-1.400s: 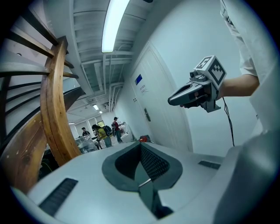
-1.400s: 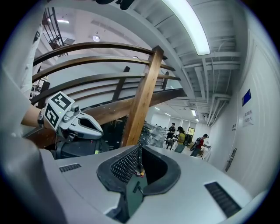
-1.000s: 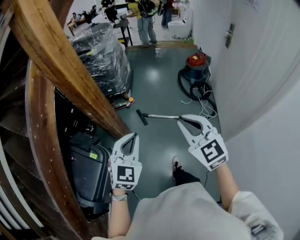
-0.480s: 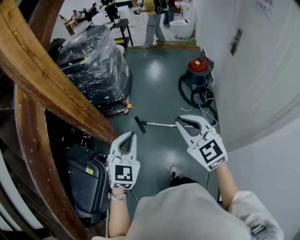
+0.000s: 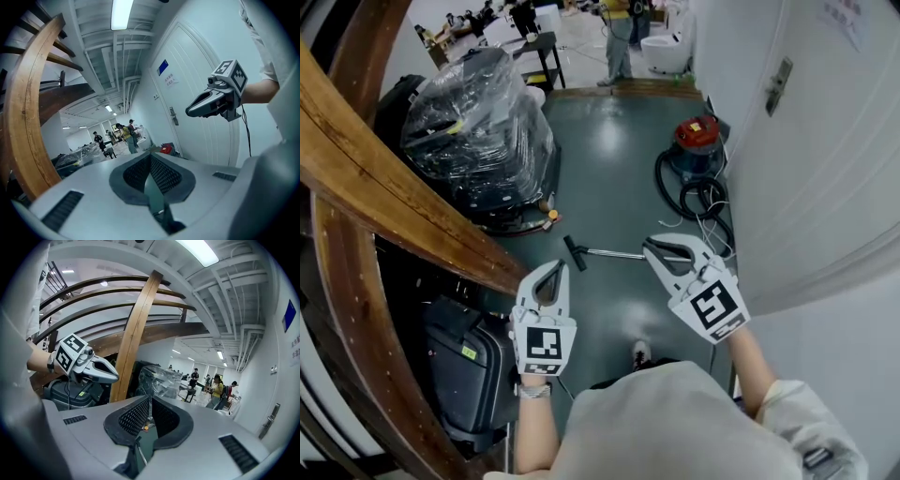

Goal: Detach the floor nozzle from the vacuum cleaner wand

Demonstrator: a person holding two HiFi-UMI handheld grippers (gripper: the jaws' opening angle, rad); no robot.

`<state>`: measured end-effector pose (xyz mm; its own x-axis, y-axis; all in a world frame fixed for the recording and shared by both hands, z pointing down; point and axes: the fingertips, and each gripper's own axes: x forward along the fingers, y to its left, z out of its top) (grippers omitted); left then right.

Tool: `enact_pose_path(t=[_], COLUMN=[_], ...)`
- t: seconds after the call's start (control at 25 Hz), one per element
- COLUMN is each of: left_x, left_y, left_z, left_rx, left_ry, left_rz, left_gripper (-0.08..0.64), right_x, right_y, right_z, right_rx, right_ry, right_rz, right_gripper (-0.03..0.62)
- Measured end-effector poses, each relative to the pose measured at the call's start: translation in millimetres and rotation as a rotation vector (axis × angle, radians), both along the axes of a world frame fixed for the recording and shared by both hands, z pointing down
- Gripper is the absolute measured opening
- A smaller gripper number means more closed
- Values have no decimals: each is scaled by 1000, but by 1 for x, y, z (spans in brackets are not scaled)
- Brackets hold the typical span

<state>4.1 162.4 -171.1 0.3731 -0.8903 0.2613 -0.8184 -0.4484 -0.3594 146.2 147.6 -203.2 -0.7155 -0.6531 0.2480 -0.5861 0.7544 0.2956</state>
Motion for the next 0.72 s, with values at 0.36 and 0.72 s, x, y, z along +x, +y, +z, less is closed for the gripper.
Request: enact_pose_path(t=[0.36,0.72], left_x=[4,-25], left_y=[-26,-48], left_z=[9,19], left_rx=[-20,-44], left_ry=[-1,11], left_rz=[-26,-34], left_gripper=[-3,-3], right_x=[2,-20], right_y=[-29,-51], right_z=[12,19], right_rx=[-29,-45], right_ry=[4,15], right_rz=[-19,-16], right_gripper=[37,37])
